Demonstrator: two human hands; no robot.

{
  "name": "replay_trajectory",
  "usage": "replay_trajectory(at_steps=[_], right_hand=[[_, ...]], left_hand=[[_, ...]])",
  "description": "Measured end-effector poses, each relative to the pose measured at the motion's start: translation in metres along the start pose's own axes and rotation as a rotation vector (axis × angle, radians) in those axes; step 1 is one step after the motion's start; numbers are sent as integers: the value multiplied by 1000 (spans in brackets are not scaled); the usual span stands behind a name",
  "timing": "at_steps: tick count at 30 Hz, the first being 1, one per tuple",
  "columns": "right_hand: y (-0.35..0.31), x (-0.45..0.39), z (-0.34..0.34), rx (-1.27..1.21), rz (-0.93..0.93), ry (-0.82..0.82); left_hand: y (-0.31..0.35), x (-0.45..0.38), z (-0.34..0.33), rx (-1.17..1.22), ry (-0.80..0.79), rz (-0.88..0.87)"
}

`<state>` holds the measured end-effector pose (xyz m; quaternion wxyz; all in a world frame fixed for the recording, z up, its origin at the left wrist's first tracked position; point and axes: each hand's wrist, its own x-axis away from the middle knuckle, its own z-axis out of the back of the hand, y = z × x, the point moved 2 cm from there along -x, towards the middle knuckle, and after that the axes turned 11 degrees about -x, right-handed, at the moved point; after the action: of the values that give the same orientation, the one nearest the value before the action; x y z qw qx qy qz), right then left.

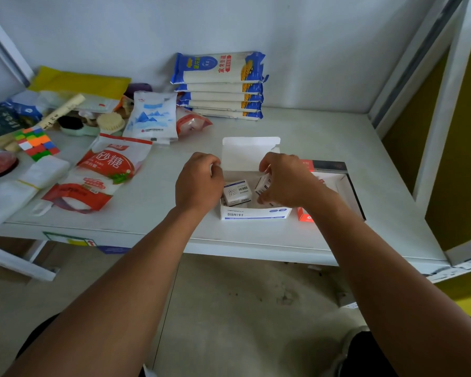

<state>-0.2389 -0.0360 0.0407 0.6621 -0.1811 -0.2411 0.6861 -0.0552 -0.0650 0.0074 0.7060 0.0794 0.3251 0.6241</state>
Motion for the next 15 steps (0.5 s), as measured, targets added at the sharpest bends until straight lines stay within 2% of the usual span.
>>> replay_trajectory(at_steps=[6, 9, 15], right_hand=[[1, 5, -5, 90, 144, -17], [6, 6, 4, 192, 91, 46], [11, 7, 6, 388, -46, 34]], left_hand=[[1, -2, 0, -6, -2, -7], [-1, -2, 0, -5, -3, 6], [-2, 2, -3, -7, -17, 22]])
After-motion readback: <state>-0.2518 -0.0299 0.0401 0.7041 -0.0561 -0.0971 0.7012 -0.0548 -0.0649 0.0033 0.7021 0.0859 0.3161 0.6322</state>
